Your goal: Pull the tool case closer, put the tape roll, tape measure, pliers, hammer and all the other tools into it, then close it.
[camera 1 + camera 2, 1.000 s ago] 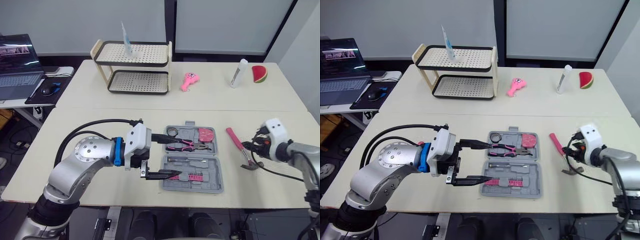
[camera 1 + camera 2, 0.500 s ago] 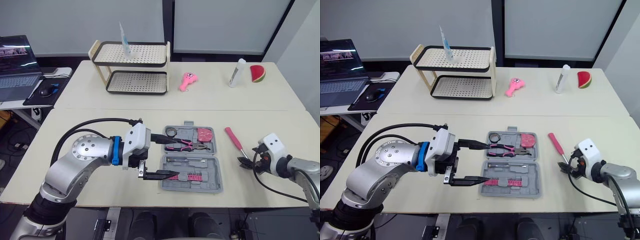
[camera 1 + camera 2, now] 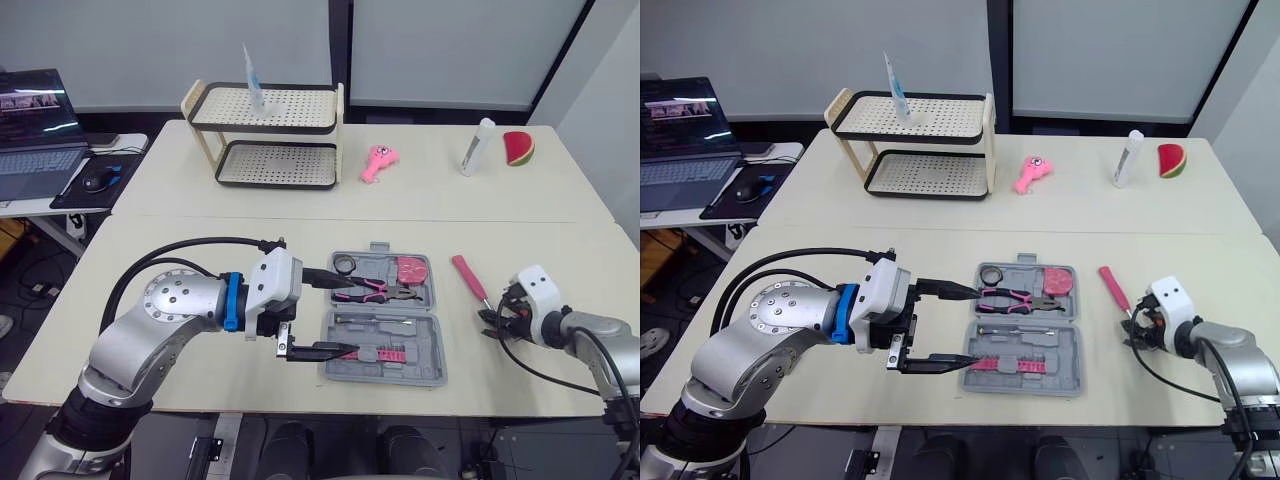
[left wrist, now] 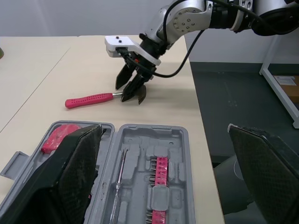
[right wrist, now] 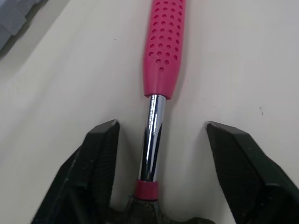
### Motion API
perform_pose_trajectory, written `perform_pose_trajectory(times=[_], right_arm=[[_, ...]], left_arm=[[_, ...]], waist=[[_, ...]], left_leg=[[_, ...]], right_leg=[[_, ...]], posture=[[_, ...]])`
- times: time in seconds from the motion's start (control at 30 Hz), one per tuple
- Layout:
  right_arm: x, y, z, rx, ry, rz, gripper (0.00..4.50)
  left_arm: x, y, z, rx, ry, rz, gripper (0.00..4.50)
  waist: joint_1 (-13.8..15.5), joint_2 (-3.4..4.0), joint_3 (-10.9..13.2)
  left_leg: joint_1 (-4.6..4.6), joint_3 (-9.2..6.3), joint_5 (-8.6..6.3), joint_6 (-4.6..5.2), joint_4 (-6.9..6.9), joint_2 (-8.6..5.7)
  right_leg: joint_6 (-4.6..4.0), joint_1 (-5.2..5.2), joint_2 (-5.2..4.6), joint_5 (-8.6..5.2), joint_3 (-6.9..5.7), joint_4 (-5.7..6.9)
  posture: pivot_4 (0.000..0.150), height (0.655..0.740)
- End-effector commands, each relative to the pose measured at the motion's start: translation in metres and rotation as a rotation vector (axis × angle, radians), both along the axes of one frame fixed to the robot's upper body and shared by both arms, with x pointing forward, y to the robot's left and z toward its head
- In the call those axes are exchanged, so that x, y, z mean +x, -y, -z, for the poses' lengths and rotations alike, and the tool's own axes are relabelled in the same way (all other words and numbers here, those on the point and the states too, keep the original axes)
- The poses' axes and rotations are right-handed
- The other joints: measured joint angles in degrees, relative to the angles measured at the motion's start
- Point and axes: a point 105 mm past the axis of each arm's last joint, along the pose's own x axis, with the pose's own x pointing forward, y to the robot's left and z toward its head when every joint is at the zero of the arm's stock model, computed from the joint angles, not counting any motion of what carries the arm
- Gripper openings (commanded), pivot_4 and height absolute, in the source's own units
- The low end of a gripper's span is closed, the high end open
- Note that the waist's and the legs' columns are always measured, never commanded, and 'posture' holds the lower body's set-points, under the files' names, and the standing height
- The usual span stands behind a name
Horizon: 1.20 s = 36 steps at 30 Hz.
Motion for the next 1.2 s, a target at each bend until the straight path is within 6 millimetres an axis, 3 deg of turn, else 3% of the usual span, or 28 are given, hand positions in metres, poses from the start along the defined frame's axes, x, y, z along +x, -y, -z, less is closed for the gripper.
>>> perform_pose_trajectory(times=[0.03, 0.53, 0.73, 0.93, 1.07, 1.2], right_arm=[[0.003, 0.003, -0.002, -0.003, 0.025, 0.009, 2.13], [0.005, 0.003, 0.001, -0.002, 0.06, 0.001, 0.26], [0.006, 0.007, -0.009, -0.006, 0.086, 0.0, 0.22], [0.006, -0.004, -0.044, -0.058, 0.154, -0.116, 0.22], [-0.009, -0.033, -0.08, -0.185, 0.131, -0.391, 0.22], [-0.028, -0.059, -0.093, -0.333, 0.05, -0.648, 0.22]], left_arm=[[-0.002, -0.003, -0.004, 0.004, 0.036, 0.002, 4.5], [0.003, -0.016, -0.002, 0.022, 0.054, -0.035, 4.5], [0.006, -0.022, -0.002, 0.016, 0.052, -0.061, 4.5], [0.004, -0.041, 0.001, 0.055, 0.017, -0.101, 4.5], [0.003, -0.07, 0.011, 0.141, 0.044, -0.168, 4.5], [-0.005, -0.086, 0.022, 0.221, 0.036, -0.162, 4.5]], waist=[[0.0, 0.0, 0.0], [-0.06, -0.01, 0.0], [-0.06, -0.01, 0.0], [-0.07, 0.11, 0.07], [-0.06, 0.33, 0.18], [-0.09, 0.31, 0.19]], left_leg=[[0.0, 0.0, 0.0, 0.0, 0.0, 0.0], [0.03, 0.0, 0.0, 0.0, 0.0, 0.01], [0.03, -0.01, 0.0, 0.0, 0.0, 0.0], [-0.04, 0.04, 0.0, 0.0, -0.02, 0.0], [-0.04, 0.1, 0.0, 0.0, -0.04, 0.01], [-0.03, 0.03, -0.01, 0.01, -0.09, 0.13]], right_leg=[[0.0, 0.0, 0.0, 0.0, 0.0, 0.0], [0.0, 0.02, 0.0, 0.0, -0.01, 0.0], [0.0, 0.02, 0.0, 0.0, -0.01, 0.0], [0.0, -0.11, -0.01, 0.0, 0.02, 0.04], [0.0, -0.18, -0.02, 0.0, 0.01, 0.06], [0.0, -0.19, -0.07, 0.0, -0.02, 0.02]], posture=[[0.15, 0.74], [0.15, 0.74], [0.15, 0.74], [0.15, 0.74], [0.15, 0.74], [0.15, 0.74]])
